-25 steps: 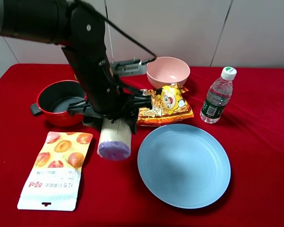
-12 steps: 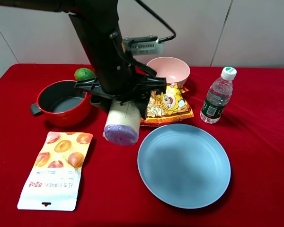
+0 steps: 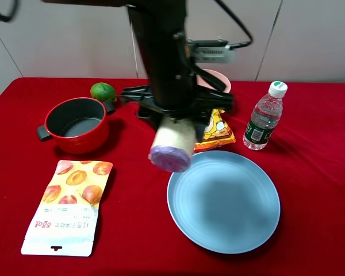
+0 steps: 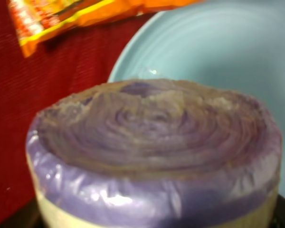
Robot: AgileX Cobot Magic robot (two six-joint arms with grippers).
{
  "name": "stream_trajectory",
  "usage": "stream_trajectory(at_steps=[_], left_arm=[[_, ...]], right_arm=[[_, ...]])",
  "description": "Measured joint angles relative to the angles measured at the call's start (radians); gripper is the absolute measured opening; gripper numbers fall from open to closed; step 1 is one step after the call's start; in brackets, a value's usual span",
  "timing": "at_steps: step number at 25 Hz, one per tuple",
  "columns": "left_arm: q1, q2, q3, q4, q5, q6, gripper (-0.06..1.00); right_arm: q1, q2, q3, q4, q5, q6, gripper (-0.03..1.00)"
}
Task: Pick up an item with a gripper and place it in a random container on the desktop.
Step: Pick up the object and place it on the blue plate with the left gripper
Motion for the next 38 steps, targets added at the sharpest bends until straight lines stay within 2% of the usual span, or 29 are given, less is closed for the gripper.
stream_trajectory(at_steps=[9, 18, 30, 38], left_arm=[[-0.065, 0.132, -0.150, 0.003, 0.032, 0.022, 0.62], [-0.114, 0.232, -0.199, 0.003, 0.033, 0.048, 0.62], [-0.140, 0.310, -0.205, 0.004, -0.040, 0.080, 0.62], [-0.143, 0.348, -0.205, 0.008, -0.115, 0.138, 0.62]], right_arm=[[0.000, 0.000, 0.000, 0.007, 0.000, 0.000, 0.69], [0.000, 0.000, 0.000, 0.010, 0.000, 0.000, 0.69], [0.000, 0.000, 0.000, 0.015, 0.000, 0.000, 0.69], [0.000, 0.000, 0.000, 0.017, -0.001, 0.000, 0.69]])
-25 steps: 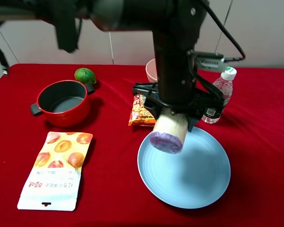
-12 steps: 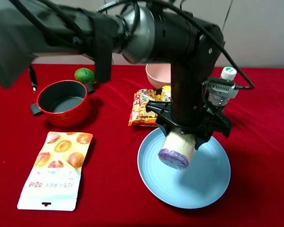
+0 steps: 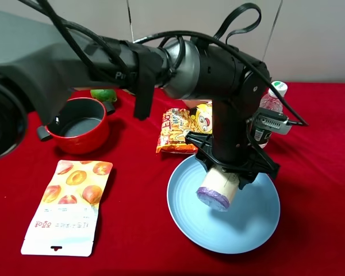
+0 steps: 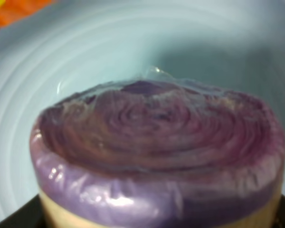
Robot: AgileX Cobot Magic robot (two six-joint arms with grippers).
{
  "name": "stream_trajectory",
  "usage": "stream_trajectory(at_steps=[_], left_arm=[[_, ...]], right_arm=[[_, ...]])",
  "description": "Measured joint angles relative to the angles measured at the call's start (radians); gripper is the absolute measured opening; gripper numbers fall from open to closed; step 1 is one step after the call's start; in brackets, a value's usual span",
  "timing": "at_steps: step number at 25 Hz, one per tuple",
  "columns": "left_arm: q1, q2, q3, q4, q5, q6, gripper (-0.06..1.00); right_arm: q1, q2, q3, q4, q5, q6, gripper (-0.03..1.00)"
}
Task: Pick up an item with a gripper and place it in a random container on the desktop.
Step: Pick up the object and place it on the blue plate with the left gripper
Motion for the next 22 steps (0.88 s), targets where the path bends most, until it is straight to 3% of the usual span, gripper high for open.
stream_trajectory(at_steps=[7, 22], left_arm=[[-0.018, 0.027, 0.000, 0.000, -0.046, 0.001, 0.62], [-0.028, 0.050, 0.000, 0.000, -0.043, 0.001, 0.63]], right_arm=[[0.000, 0.000, 0.000, 0.001, 0.000, 0.000, 0.69], [0.000, 0.000, 0.000, 0.004, 0.000, 0.000, 0.69]])
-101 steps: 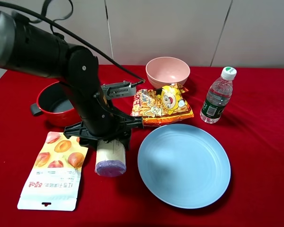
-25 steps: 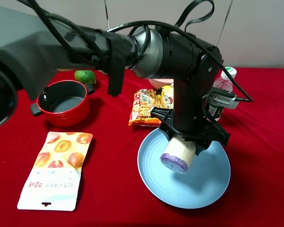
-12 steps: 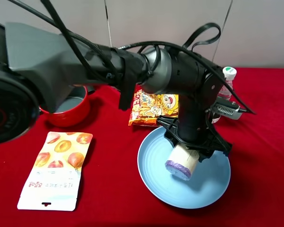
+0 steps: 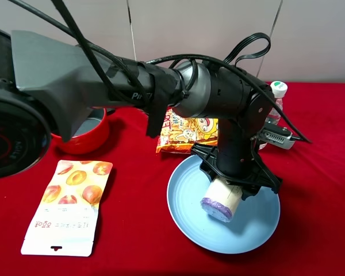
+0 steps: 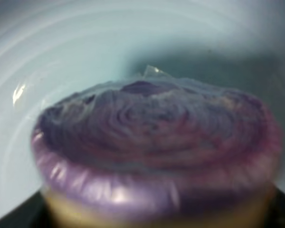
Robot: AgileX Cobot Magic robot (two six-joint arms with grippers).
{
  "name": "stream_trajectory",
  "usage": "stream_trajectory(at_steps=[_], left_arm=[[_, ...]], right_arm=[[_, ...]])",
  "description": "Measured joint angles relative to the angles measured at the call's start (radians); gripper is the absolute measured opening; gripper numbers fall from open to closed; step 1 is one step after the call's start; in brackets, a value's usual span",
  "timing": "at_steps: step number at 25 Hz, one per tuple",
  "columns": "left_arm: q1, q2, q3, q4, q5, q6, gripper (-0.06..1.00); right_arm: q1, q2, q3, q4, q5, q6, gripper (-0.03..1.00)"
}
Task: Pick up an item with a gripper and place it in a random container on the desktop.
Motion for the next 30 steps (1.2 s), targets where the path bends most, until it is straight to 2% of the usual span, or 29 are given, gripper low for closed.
stream_trajectory(at_steps=[4, 7, 17, 25, 30], left_arm=[[0.000, 0.000, -0.001, 0.002, -0.003, 0.000, 0.85], [0.000, 0.000, -0.001, 0.009, -0.006, 0.000, 0.91], [0.000, 0.000, -0.036, 0.015, 0.017, 0.005, 0.94], [0.000, -0.017, -0.131, 0.024, 0.133, 0.015, 0.94], [0.000, -0.020, -0.192, 0.024, 0.262, 0.045, 0.94]], right_arm=[[0.000, 0.000, 0.000, 0.000, 0.000, 0.000, 0.69], [0.000, 0.000, 0.000, 0.000, 0.000, 0.000, 0.69], [0.000, 0.000, 0.000, 0.000, 0.000, 0.000, 0.69], [0.000, 0.000, 0.000, 0.000, 0.000, 0.000, 0.69], [0.000, 0.000, 0.000, 0.000, -0.001, 0.001, 0.69]])
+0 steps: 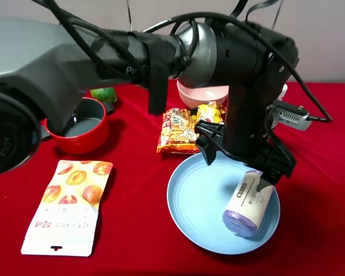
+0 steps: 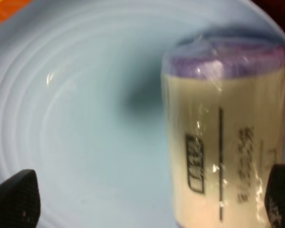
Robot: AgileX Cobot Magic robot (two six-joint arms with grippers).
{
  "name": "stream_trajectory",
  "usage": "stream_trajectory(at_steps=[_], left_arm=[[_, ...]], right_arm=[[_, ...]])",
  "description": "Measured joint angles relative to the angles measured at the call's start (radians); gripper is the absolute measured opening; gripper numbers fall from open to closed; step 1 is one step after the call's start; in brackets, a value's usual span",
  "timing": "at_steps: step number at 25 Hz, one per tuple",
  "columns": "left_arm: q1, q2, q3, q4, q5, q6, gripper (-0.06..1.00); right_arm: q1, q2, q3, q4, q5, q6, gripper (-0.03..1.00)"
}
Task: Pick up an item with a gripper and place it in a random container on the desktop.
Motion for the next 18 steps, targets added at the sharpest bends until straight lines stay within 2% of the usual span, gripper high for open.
stream_trajectory(at_steps=[2, 8, 18], left_arm=[[0.000, 0.000, -0.025, 0.000, 0.043, 0.011, 0.94], [0.000, -0.012, -0.091, 0.000, 0.044, 0.072, 0.94], [0.000, -0.128, -0.094, 0.000, 0.046, 0.157, 0.94]], right_arm=[[0.000, 0.000, 0.000, 0.000, 0.000, 0.000, 0.69], [0.000, 0.000, 0.000, 0.001, -0.002, 0.000, 0.69], [0.000, 0.000, 0.000, 0.002, -0.004, 0.000, 0.69]])
